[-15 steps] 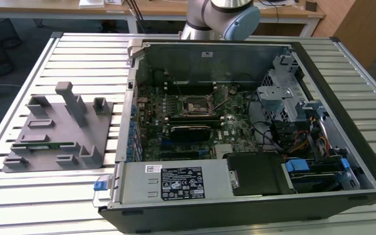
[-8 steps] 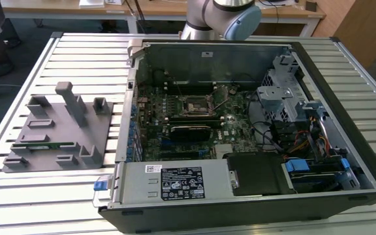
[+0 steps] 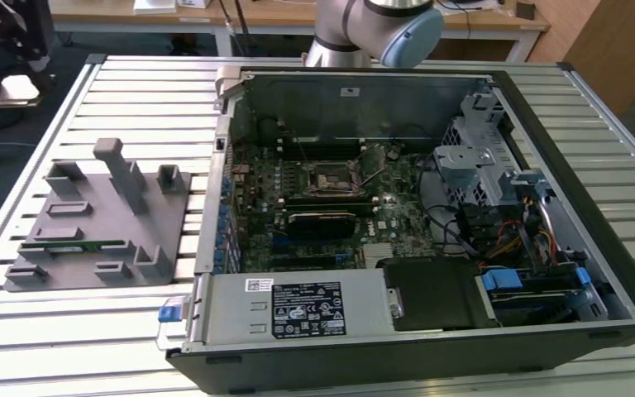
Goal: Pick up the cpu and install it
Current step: 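Pick up the cpu and move it towards the insertion slot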
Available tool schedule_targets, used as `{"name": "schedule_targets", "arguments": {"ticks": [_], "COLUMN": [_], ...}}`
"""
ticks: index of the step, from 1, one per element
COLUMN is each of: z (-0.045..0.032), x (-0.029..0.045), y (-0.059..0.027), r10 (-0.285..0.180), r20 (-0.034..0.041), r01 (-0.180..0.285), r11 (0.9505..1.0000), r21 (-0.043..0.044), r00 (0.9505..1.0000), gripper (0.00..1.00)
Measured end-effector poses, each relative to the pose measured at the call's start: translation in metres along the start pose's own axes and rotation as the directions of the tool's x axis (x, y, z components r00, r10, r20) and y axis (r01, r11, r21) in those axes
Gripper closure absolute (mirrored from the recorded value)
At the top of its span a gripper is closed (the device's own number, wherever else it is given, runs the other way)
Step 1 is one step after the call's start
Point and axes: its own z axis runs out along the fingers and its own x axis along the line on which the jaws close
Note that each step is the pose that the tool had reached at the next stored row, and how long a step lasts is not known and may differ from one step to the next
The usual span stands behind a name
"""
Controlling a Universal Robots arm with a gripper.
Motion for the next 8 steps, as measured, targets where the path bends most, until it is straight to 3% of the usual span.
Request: {"name": "schedule_targets", "arguments": {"ticks": [8], "z": [0.0079], "x": [-0.0357], "y": [-0.0019], "r10": [0.000], "r20": [0.0082], "r01": [0.000], "r11": [1.0000], "r21": [0.0003], "r00": [1.0000], "gripper": [0.47]}}
